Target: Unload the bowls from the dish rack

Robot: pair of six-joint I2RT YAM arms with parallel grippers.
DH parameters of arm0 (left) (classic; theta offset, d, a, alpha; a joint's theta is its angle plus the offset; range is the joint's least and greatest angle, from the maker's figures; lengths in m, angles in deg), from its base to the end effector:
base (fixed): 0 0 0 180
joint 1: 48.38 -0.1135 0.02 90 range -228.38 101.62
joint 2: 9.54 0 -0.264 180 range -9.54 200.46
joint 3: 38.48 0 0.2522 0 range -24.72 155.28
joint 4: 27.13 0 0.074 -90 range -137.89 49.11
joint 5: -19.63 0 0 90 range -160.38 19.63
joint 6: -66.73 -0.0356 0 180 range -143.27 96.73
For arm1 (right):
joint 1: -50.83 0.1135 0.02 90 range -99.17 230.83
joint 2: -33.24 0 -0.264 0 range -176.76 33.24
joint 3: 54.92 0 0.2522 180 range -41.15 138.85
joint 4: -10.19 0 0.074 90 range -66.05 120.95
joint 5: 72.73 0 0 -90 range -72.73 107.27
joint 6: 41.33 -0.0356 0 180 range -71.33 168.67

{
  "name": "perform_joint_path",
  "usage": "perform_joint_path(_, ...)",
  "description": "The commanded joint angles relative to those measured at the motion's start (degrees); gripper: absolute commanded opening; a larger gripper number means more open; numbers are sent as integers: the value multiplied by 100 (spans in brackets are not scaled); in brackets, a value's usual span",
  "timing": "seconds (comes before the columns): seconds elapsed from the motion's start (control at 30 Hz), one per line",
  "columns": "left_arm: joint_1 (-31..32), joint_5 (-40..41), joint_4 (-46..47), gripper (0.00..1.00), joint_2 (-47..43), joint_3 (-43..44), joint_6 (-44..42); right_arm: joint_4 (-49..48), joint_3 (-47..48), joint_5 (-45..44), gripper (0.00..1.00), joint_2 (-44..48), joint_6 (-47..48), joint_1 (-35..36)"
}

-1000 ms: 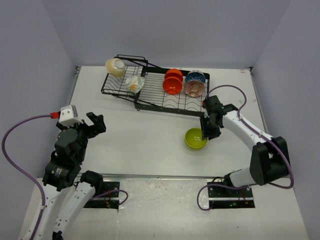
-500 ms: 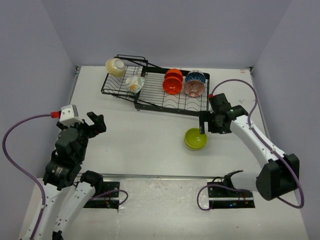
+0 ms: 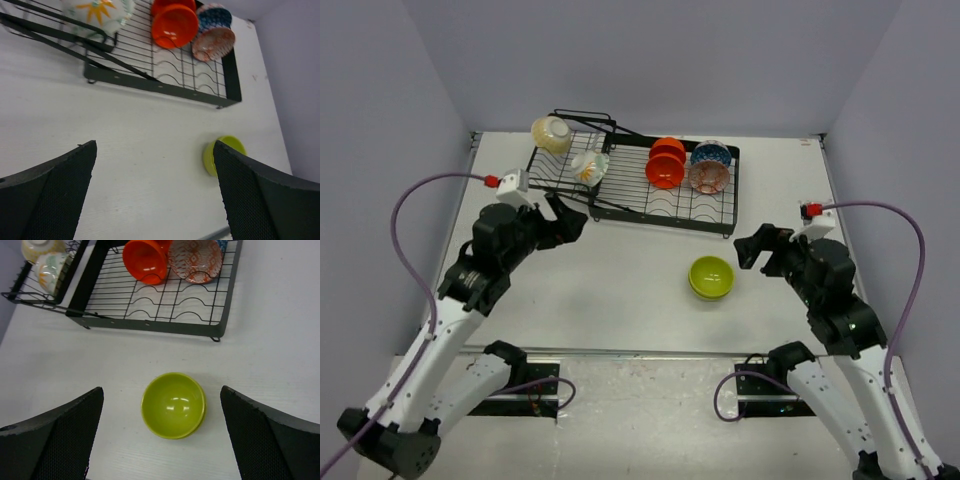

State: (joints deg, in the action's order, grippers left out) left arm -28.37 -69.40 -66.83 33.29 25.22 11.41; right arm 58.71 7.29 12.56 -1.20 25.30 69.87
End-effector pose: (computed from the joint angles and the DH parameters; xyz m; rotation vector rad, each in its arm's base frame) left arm 0.1560 -0.0562 0.3474 -0.2606 1.9322 -0.6262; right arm 0.1218 0.0389 0.3415 0.1292 1.9497 0.4129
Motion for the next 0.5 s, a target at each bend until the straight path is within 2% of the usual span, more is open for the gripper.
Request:
perform_joint_path(0.0, 712, -646, 984, 98, 925, 455, 821, -725, -318, 444, 99, 524, -527, -15)
perform_joint_path(0.03, 1463, 332, 1011, 100, 1120, 752, 926, -734, -336, 419, 99, 752, -702, -15)
perform_joint_path(0.13, 2434, 1472, 1151, 100, 2104, 1454, 1242, -690, -345, 331, 99, 1078, -1036, -15)
perform_joint_path(0.17, 2516, 1537, 1143, 100, 2959, 2058, 1539, -742, -397, 426, 99, 1314, -1316, -15)
perform_joint_path(0.23, 2517, 1581, 1100, 100, 3536, 2273, 1603, -804, -441, 549, 99, 1386, -1380, -15)
perform_joint_path(0.27, 2517, 1695, 1038, 100, 3800, 2719, 1743, -831, -467, 646, 99, 1526, -1554, -15)
perform_joint_path(0.37, 2499, 2336, 783, 100, 4985, 3469, 2199, -936, -590, 892, 99, 1738, -1828, -15)
perform_joint_path(0.47, 2376, 2496, 862, 100, 5559, 3988, 2525, -971, -678, 972, 99, 1905, -1951, -15)
